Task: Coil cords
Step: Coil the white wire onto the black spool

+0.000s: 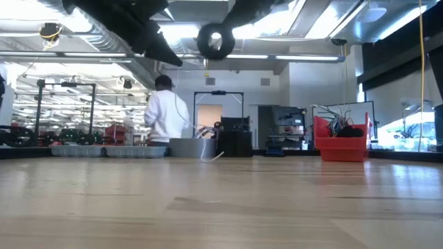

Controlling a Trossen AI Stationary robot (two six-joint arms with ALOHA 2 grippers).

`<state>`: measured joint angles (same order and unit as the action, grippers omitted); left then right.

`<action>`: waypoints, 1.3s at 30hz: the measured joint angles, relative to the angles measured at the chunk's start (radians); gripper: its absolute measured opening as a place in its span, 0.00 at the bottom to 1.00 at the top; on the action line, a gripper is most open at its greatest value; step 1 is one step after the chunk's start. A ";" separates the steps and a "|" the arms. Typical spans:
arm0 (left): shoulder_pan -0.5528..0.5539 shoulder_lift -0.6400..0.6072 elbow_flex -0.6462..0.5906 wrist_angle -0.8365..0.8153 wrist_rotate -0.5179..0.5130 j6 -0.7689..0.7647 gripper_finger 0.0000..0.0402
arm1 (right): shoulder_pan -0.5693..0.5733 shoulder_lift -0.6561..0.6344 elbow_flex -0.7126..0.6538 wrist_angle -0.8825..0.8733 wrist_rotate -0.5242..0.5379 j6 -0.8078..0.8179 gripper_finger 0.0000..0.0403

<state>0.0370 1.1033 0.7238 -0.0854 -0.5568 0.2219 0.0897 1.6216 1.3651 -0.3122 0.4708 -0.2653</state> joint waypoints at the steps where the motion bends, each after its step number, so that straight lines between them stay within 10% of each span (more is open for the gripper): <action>1: -0.004 -0.002 0.000 0.000 0.000 -0.004 0.00 | -0.001 0.015 0.000 -0.002 0.003 0.000 0.01; 11: -0.052 -0.007 0.002 0.034 0.044 -0.016 0.00 | -0.061 0.152 -0.003 0.031 0.191 -0.031 0.01; 18: -0.056 0.001 0.002 0.132 0.200 -0.040 0.00 | -0.079 0.203 -0.003 0.217 0.130 -0.036 0.01; 39: -0.055 0.041 0.006 0.152 0.210 -0.047 0.00 | -0.073 0.131 -0.006 0.793 -0.008 -0.131 0.01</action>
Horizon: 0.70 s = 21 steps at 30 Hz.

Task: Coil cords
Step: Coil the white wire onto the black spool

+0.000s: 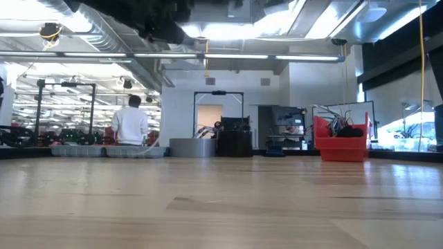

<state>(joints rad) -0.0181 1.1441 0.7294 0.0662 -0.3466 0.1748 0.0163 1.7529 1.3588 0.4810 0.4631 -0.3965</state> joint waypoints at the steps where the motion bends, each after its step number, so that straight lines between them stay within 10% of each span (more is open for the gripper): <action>1: 0.000 0.006 -0.001 -0.005 0.000 0.001 0.00 | 0.001 -0.017 0.003 0.012 -0.003 0.001 0.01; 21: -0.014 -0.053 -0.003 -0.149 -0.010 -0.016 0.00 | 0.030 -0.075 0.001 -0.134 0.070 -0.056 0.01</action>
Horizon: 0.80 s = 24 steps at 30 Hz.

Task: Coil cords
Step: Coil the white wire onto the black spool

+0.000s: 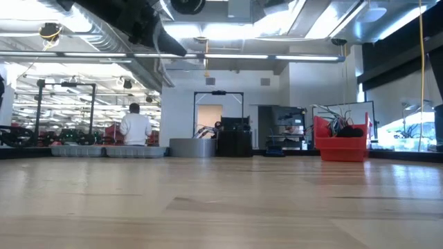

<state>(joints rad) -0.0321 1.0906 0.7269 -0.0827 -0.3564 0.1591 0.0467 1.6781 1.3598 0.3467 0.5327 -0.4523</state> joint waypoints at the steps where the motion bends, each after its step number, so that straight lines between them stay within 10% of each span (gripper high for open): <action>1: -0.001 -0.011 0.000 -0.020 -0.006 -0.003 0.00 | 0.000 0.001 0.000 -0.005 0.000 -0.001 0.01; 11: 0.006 -0.066 0.000 -0.171 -0.050 -0.047 0.02 | -0.001 0.001 0.000 -0.001 -0.001 0.000 0.01; 24: 0.032 -0.058 0.000 -0.265 -0.076 -0.040 0.34 | -0.001 0.001 0.000 -0.007 -0.001 -0.001 0.01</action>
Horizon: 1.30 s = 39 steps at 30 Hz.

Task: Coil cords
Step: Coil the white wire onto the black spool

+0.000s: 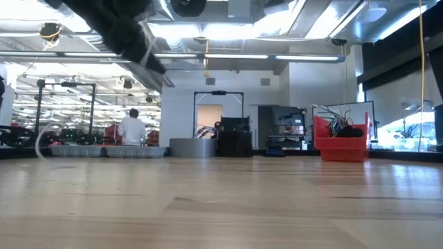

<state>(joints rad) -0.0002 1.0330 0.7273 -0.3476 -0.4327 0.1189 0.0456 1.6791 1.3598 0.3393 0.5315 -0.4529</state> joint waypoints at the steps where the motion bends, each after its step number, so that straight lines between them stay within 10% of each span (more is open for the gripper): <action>1: 0.000 -0.006 0.000 -0.028 0.000 0.002 0.35 | 0.000 0.000 0.000 -0.001 0.000 0.000 0.01; 27: 0.119 -0.202 0.011 -0.534 -0.249 -0.414 0.33 | 0.000 0.001 0.000 -0.006 0.000 -0.001 0.01; 32: 0.114 -0.171 0.008 -0.505 -0.077 -0.350 0.33 | 0.000 0.001 0.000 -0.006 0.000 -0.001 0.01; 39: 0.057 -0.154 -0.047 -0.232 0.416 -0.046 0.33 | 0.000 0.001 0.001 -0.012 0.000 -0.002 0.01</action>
<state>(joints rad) 0.0570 0.8794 0.6800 -0.5791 -0.0167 0.0731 0.0456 1.6798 1.3605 0.3276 0.5316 -0.4545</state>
